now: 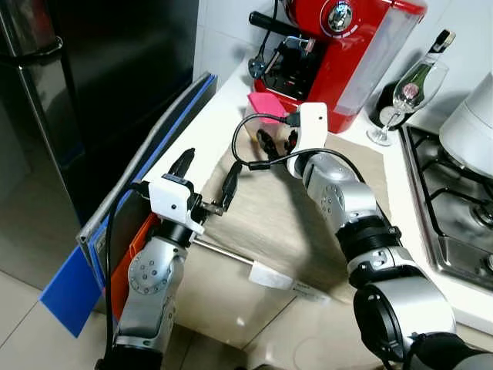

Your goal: Restocking fridge

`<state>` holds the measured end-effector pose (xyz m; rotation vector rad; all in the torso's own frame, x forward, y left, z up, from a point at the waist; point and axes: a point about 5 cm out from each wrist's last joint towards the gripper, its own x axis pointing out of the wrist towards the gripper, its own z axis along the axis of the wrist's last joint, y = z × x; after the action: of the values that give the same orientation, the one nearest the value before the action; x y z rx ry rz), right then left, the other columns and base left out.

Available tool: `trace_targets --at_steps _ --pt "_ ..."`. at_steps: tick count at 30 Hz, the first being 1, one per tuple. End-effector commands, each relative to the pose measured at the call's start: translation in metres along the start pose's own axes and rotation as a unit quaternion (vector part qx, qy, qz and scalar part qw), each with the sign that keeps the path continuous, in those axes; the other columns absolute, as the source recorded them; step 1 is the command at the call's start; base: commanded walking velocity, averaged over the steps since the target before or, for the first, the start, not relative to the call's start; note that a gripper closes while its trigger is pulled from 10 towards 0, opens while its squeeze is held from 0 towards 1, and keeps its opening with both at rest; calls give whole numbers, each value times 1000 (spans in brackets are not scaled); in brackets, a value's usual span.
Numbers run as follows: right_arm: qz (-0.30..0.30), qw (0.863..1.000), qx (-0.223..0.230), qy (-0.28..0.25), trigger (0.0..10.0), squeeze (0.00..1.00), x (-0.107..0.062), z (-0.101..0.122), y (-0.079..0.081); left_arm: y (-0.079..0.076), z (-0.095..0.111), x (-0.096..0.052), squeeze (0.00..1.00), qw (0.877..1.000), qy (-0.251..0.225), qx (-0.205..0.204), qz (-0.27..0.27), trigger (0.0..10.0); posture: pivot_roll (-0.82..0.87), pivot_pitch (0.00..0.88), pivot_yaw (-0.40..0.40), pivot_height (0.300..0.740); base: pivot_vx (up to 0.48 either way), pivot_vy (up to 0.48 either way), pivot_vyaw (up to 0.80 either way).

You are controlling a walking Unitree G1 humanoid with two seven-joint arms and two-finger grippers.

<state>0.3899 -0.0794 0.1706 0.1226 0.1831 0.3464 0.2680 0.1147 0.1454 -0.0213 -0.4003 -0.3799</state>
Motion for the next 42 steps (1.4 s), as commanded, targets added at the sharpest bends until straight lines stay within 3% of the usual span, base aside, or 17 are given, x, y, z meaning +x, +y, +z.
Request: trace_targets --at_steps 1,22,31,32,33,34,42 --pt "-11 1000 -9 -6 10000 0 0 5 -10 -10 4 2 0 1000 -9 -5 -10 10000 61 10 -238 740 0 0 0" --pt "-26 1000 -11 -12 10000 0 7 7 -18 -13 6 -8 0 1000 -3 -2 0 10000 81 57 -270 740 0 0 0" --pt "-58 998 19 -17 10000 0 7 6 -26 -13 8 -11 0 1000 0 0 -2 10000 85 73 -266 740 0 0 0" --pt "-61 998 26 -16 4314 0 7 5 -27 -13 8 -11 0 1000 1 1 -3 10000 86 75 -263 740 0 0 0" --pt "-61 998 26 -16 4314 0 7 5 -27 -13 8 -11 0 1000 1 1 -3 10000 86 75 -263 740 0 0 0" --pt "-60 998 29 -20 0 0 7 5 -26 -13 8 -11 0 1000 2 2 -4 10000 88 76 -261 740 0 0 0" --pt "-56 997 36 -30 0 0 8 6 -24 -12 9 -12 0 1000 5 6 -4 10000 94 81 -263 740 0 0 0"
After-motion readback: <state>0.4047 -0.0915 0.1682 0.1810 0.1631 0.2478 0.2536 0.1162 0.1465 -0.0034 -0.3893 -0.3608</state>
